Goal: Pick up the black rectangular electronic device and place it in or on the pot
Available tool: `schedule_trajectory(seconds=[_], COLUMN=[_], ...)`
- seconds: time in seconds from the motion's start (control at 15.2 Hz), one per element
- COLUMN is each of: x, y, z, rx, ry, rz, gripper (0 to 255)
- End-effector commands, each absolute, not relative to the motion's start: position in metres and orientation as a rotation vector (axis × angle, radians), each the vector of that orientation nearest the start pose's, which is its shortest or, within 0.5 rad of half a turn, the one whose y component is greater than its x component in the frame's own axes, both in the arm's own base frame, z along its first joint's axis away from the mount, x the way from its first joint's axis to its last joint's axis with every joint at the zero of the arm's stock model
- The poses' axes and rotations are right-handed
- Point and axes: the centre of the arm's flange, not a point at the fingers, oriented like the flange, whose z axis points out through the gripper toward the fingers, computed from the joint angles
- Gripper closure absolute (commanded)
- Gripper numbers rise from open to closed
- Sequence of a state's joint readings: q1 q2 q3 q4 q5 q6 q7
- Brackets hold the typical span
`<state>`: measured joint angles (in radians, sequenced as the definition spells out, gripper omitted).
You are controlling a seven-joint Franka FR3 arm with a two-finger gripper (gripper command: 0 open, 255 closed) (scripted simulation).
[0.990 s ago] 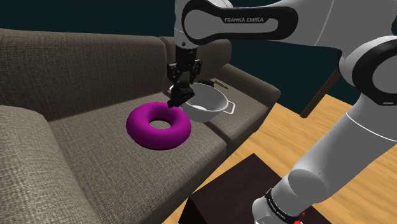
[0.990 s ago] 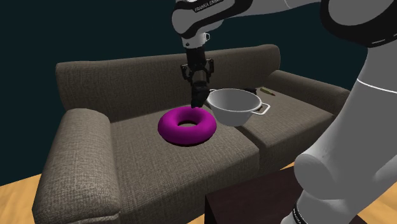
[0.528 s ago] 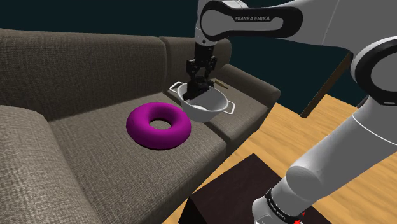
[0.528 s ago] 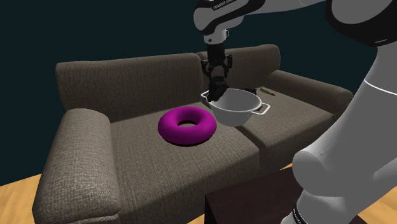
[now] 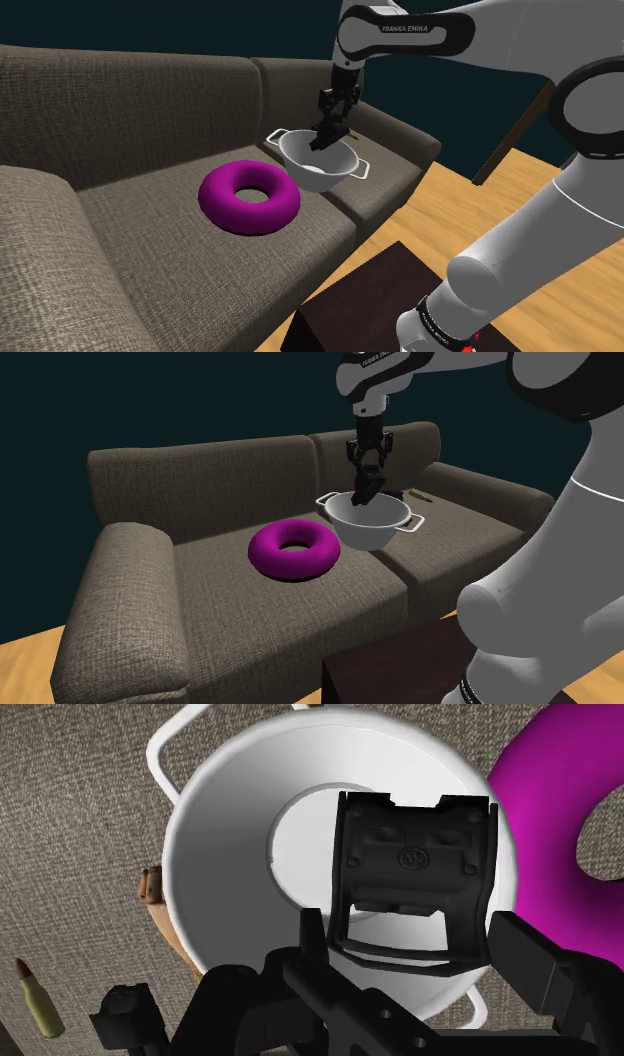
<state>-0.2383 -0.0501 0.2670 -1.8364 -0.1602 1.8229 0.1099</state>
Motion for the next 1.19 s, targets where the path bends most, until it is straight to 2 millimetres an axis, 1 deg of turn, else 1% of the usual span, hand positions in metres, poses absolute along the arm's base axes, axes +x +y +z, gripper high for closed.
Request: schedule_trajectory(seconds=[0.0, 0.07, 0.13, 1.12], x=[0.556, 0.558, 0.560, 0.560], y=[-0.021, -0.034, -0.042, -0.042], z=[0.549, 0.550, 0.550, 0.471], rx=[-3.306, -3.306, -3.306, -3.306], ry=[0.071, 0.071, 0.071, 0.071], rz=[-0.077, -0.077, -0.077, -0.077], gripper=[255, 255, 255, 255])
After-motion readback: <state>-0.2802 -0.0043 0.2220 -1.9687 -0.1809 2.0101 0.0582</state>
